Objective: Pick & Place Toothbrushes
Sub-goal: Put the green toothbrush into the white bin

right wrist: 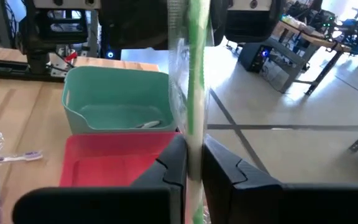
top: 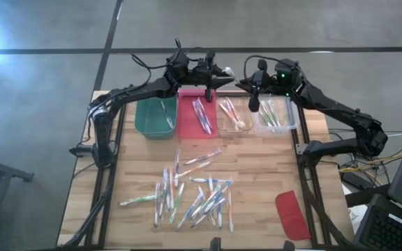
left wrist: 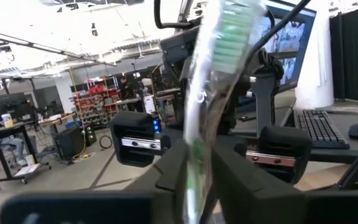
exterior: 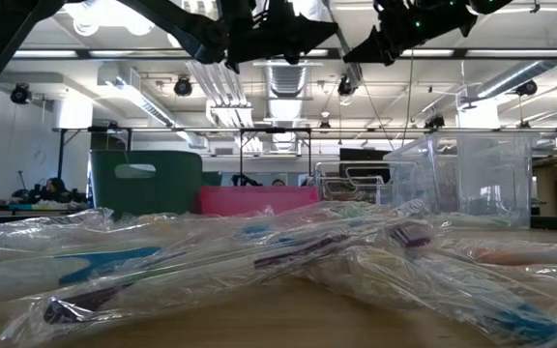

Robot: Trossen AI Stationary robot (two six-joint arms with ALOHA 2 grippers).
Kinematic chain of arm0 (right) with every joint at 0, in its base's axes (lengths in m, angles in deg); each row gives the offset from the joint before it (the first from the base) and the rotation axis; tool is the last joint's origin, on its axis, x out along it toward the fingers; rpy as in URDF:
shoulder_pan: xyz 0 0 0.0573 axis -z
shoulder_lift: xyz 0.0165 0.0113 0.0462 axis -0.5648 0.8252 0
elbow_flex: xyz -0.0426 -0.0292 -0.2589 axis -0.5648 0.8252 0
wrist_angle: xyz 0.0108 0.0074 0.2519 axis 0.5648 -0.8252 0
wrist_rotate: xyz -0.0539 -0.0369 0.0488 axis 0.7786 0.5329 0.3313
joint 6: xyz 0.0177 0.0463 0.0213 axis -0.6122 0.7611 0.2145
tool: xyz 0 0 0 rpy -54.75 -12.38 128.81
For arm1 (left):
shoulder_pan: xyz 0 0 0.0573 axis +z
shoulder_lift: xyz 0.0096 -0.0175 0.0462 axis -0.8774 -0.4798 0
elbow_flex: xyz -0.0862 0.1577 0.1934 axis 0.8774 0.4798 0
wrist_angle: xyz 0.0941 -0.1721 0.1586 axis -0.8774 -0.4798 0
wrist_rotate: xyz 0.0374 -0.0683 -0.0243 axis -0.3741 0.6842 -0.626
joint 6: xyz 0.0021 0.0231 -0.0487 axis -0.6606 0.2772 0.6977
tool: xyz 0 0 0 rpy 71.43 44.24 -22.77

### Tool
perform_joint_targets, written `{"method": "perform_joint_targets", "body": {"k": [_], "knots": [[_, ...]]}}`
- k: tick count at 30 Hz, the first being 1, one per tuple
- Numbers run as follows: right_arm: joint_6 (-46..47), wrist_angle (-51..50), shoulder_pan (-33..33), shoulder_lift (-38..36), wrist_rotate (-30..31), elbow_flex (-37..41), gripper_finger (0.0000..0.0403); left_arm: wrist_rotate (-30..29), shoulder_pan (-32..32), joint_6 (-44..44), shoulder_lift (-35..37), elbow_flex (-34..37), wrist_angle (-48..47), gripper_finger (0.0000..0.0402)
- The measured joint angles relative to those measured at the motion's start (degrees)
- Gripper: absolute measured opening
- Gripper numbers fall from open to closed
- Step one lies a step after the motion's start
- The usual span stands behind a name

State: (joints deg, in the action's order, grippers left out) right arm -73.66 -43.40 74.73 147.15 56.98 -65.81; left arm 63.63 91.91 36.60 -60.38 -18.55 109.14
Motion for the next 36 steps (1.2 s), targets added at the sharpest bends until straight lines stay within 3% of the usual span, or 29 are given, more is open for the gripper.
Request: {"method": "perform_joint_targets", "body": {"k": [4,8,12,17,25,32,36], "knots": [[0.94,-2.09,0.11,-0.16,1.61,-1.87,0.0021,0.75,1.34,-0.64,1.53,0.06,-4.74,0.0144],[1.32,-9.74,0.13,-0.32,8.86,-5.59,0.002,0.67,3.55,-5.91,4.45,0.13,-14.69,0.019],[3.22,-18.16,0.45,-0.33,14.33,-9.69,0.0021,-1.26,6.38,-11.61,8.21,0.13,-29.21,0.0205],[8.91,-27.41,1.2,0.05,18.55,-13.98,0.0022,-8.63,9.53,-12.59,10.96,2.01,-43.49,0.0201],[18.31,-47.43,2.28,1.77,23.55,-19.92,0.0024,-9.49,12.64,-12.41,13.93,11.82,-42.77,0.0198],[26.18,-61.39,5.03,3.97,23.55,-19.86,0.0024,-10.49,12.95,-16.36,19.77,14.92,-42.41,0.0197],[29.0,-67.28,8.14,5.79,21.06,-19.85,0.0024,-15.38,12.99,-20.09,23.74,16.15,-42.39,0.0197]]}}
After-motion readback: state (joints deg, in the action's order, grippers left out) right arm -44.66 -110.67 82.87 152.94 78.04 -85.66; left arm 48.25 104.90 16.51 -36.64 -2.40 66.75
